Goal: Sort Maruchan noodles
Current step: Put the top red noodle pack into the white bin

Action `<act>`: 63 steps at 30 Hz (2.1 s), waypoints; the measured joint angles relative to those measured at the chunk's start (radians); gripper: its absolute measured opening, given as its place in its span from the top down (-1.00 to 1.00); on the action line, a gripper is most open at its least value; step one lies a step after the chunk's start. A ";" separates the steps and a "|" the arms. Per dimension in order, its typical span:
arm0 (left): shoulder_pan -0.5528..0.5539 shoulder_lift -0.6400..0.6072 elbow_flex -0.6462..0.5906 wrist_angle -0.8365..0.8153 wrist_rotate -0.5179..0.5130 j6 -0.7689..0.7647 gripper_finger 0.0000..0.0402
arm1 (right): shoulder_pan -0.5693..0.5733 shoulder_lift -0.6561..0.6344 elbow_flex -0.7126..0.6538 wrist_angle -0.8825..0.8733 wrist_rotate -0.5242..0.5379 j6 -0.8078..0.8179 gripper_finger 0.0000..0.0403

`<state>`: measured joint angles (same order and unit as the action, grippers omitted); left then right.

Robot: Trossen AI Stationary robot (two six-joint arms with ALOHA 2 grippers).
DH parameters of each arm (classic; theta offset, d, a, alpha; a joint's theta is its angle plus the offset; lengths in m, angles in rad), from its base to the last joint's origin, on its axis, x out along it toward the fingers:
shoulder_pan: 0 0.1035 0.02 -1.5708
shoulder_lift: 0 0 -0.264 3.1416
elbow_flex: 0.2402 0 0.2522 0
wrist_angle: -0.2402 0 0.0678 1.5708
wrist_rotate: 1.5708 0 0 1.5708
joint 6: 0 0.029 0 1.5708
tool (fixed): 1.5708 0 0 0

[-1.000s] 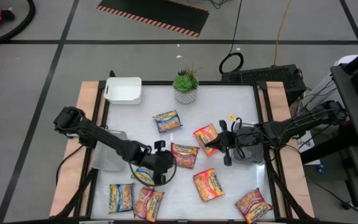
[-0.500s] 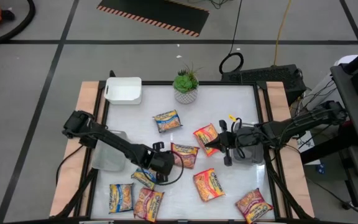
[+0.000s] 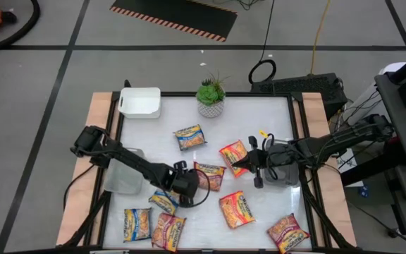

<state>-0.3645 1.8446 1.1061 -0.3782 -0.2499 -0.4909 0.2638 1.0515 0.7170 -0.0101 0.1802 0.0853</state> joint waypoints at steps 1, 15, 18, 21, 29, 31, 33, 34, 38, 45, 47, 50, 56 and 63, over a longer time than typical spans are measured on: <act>0.001 0.000 0.000 0.007 0.007 0.007 -0.15 | 0.000 0.000 0.000 0.000 0.000 0.000 1.00; 0.034 0.000 -0.025 0.016 0.036 -0.043 -0.16 | 0.015 0.000 0.000 0.083 -0.002 -0.003 1.00; 0.045 0.000 -0.039 0.018 0.036 -0.059 -0.16 | 0.021 0.000 0.000 0.097 -0.002 -0.010 1.00; 0.054 0.000 -0.060 0.024 0.034 -0.069 -0.16 | 0.025 0.000 0.000 0.111 -0.001 -0.021 1.00; 0.066 -0.007 -0.127 0.123 0.032 -0.037 -0.11 | 0.026 0.000 0.000 0.111 0.000 -0.031 1.00; 0.066 -0.007 -0.132 0.139 0.031 -0.019 -0.04 | 0.026 0.000 0.000 0.111 0.000 -0.045 1.00; 0.067 -0.006 -0.133 0.156 0.031 0.005 0.06 | 0.026 0.000 0.000 0.111 0.000 -0.048 1.00; 0.067 -0.005 -0.134 0.168 0.031 0.018 0.11 | 0.026 0.000 0.000 0.111 0.000 -0.048 1.00; 0.068 -0.001 -0.135 0.208 0.033 0.055 0.34 | 0.026 0.000 0.000 0.111 0.001 -0.050 1.00; 0.068 0.000 -0.135 0.223 0.038 0.122 0.62 | 0.026 0.000 0.000 0.111 0.001 -0.071 1.00; 0.068 0.000 -0.135 0.223 0.039 0.150 0.68 | 0.026 0.000 0.000 0.111 0.001 -0.071 1.00; 0.068 -0.003 -0.135 0.222 0.038 0.190 0.81 | 0.026 0.000 0.000 0.111 0.001 -0.071 1.00; 0.066 -0.035 -0.127 0.153 -0.024 0.251 0.98 | 0.026 0.000 0.000 0.110 0.002 -0.071 1.00; 0.050 -0.130 -0.114 0.064 -0.164 0.297 0.99 | 0.026 0.000 0.000 0.101 0.005 -0.047 1.00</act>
<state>-0.3146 1.7145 0.9920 -0.3137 -0.4135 -0.1940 0.2897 1.0515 0.7166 0.0914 0.1852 0.0386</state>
